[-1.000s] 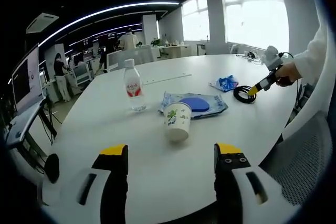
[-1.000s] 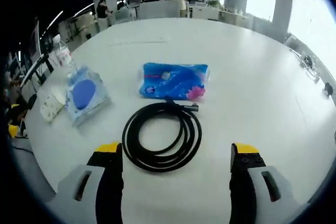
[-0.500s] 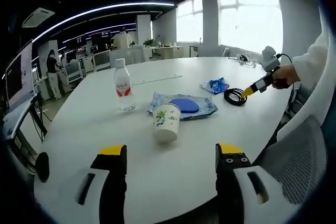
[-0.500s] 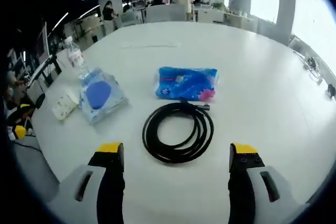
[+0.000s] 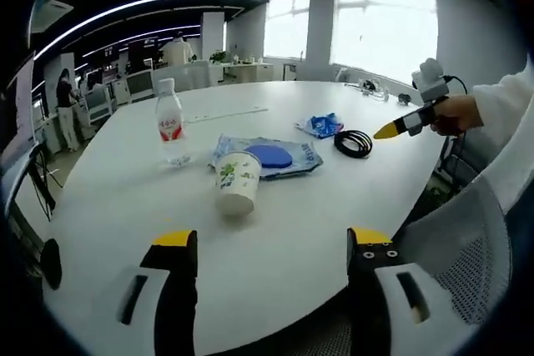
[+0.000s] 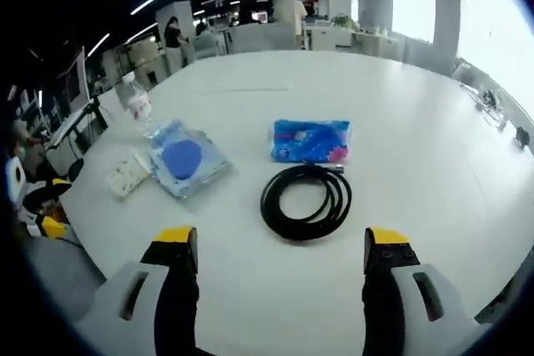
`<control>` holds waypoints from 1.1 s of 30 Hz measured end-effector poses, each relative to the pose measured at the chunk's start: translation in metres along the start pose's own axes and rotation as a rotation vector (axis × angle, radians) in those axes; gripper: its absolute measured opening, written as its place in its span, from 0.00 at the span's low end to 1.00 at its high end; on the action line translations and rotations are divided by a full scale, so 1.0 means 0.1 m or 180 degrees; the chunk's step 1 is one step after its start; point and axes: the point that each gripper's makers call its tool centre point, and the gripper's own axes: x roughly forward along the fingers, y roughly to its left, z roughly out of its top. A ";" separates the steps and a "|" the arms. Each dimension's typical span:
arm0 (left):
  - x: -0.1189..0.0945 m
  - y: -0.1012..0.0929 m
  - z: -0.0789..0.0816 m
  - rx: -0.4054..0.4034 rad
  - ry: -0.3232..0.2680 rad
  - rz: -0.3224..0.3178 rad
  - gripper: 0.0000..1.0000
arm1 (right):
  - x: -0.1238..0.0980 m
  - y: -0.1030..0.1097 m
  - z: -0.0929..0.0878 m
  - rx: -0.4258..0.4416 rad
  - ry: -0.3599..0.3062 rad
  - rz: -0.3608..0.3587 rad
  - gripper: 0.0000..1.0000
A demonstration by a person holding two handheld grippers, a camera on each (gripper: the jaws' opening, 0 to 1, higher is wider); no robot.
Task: Arrange the tabletop items into an orderly group along one side of the table until the central work area is clear of visible clutter.
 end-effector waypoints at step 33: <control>1.05 1.12 0.95 -0.0686 -0.0256 -0.0086 0.62 | 0.70 0.83 0.19 -0.0029 0.0030 0.0604 0.74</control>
